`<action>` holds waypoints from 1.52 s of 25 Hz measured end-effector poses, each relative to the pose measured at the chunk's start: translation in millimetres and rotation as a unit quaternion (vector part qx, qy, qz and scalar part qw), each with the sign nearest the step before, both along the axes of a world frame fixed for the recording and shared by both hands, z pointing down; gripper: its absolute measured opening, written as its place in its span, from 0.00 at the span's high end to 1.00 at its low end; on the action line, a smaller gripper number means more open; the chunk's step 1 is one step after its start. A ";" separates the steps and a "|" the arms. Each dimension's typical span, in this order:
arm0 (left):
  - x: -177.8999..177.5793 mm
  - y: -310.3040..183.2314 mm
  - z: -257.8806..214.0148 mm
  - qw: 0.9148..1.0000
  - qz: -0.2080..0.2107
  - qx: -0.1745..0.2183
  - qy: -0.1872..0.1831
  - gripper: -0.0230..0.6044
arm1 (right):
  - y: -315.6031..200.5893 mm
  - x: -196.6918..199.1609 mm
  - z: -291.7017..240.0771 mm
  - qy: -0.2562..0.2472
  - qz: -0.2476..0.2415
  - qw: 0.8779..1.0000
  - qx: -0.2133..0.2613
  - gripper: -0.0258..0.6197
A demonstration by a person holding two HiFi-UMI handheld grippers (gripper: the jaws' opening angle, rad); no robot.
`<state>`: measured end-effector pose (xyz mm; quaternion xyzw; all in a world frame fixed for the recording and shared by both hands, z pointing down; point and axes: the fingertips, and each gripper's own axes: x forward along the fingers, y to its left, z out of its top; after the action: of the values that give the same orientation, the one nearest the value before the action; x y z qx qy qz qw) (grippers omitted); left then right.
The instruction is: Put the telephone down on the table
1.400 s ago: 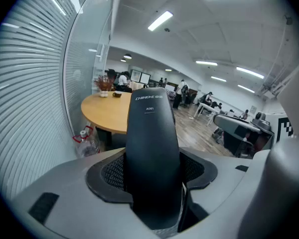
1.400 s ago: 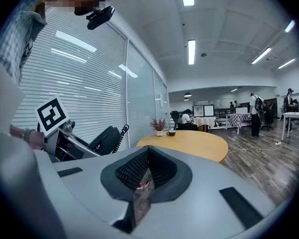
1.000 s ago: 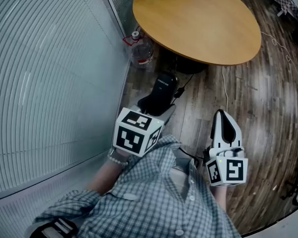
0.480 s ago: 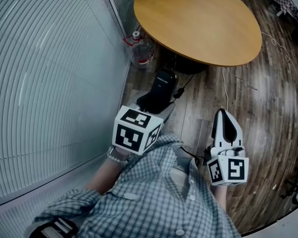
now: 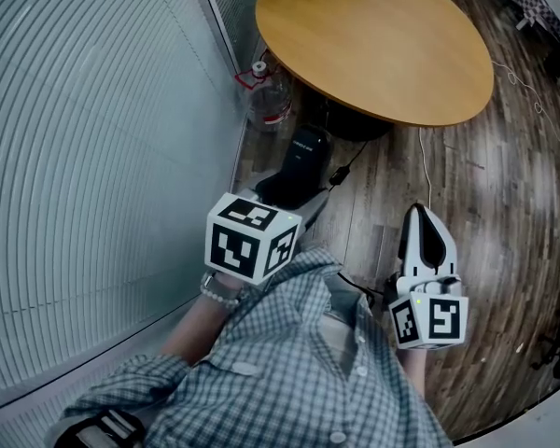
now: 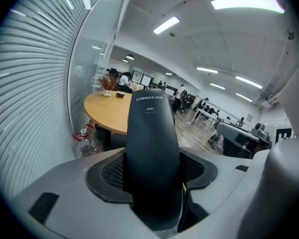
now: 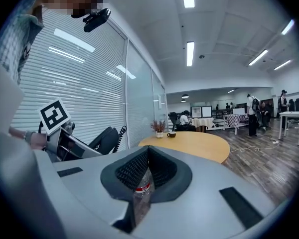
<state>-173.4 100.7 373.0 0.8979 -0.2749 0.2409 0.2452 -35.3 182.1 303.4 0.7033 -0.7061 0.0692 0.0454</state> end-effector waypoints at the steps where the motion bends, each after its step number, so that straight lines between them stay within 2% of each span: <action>1: -2.7 -0.1 -0.2 1.000 0.001 0.001 0.000 0.52 | 1.1 -2.7 -0.5 -0.001 0.003 1.000 0.003 0.95; 6: -14.0 -1.6 -0.9 1.000 0.011 0.008 -0.006 0.52 | 4.1 -12.9 -0.8 -0.003 0.017 1.000 0.009 0.95; 15: -18.0 -6.9 4.2 1.000 0.013 0.001 0.006 0.52 | 13.0 -11.9 10.1 0.013 0.029 0.999 -0.012 0.95; 20: -13.5 -10.0 8.3 1.000 0.007 0.002 0.007 0.52 | 2.6 -9.2 14.6 0.012 0.017 1.000 -0.010 0.95; 28: 8.9 -30.7 12.6 1.000 -0.005 0.000 0.002 0.52 | -34.4 14.5 24.9 -0.003 -0.003 1.000 -0.008 0.95; 38: 59.7 -84.4 12.3 0.999 -0.032 -0.006 -0.002 0.52 | -96.7 73.9 25.5 -0.007 -0.027 0.999 -0.015 0.95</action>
<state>-113.7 16.4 385.3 0.8868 -0.3023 0.2363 0.2575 38.6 85.3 328.9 0.6825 -0.7242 0.0834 0.0524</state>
